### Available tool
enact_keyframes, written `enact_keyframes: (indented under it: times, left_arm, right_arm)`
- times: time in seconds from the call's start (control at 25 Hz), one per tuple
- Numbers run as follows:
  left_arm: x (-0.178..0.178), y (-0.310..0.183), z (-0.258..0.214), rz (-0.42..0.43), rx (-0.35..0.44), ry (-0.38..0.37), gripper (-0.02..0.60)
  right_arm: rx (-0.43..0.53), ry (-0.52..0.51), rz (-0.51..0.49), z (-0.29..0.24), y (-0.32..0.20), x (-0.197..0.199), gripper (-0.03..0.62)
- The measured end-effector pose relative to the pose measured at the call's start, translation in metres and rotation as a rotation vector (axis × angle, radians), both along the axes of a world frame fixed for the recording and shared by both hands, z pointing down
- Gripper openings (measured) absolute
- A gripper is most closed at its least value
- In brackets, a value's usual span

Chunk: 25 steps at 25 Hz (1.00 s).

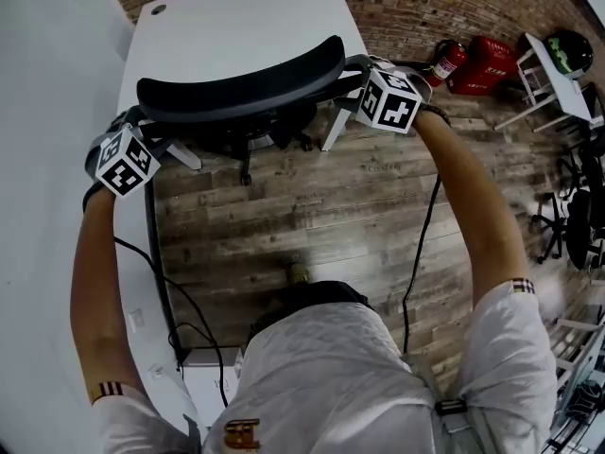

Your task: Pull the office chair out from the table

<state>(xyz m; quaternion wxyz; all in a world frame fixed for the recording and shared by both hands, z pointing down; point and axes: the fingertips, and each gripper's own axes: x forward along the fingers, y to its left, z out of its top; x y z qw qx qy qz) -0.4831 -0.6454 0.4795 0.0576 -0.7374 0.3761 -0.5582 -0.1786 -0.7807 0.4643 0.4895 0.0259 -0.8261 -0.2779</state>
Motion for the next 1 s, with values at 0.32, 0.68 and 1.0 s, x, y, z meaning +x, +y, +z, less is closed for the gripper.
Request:
enact_keyframes:
  times: [0.32, 0.68, 1.0]
  left_arm:
    - [0.007, -0.006, 0.024, 0.048, -0.109, -0.024, 0.25]
    - [0.004, -0.004, 0.032, 0.11, -0.09, -0.138, 0.08]
    - [0.005, 0.01, 0.036, 0.129, -0.11, -0.144, 0.072]
  right_arm:
    - [-0.025, 0.092, -0.071, 0.024, -0.008, -0.008, 0.265]
    - [0.068, 0.158, -0.144, 0.042, -0.008, -0.006, 0.104]
    - [0.115, 0.15, -0.158, 0.041, 0.01, -0.003, 0.078]
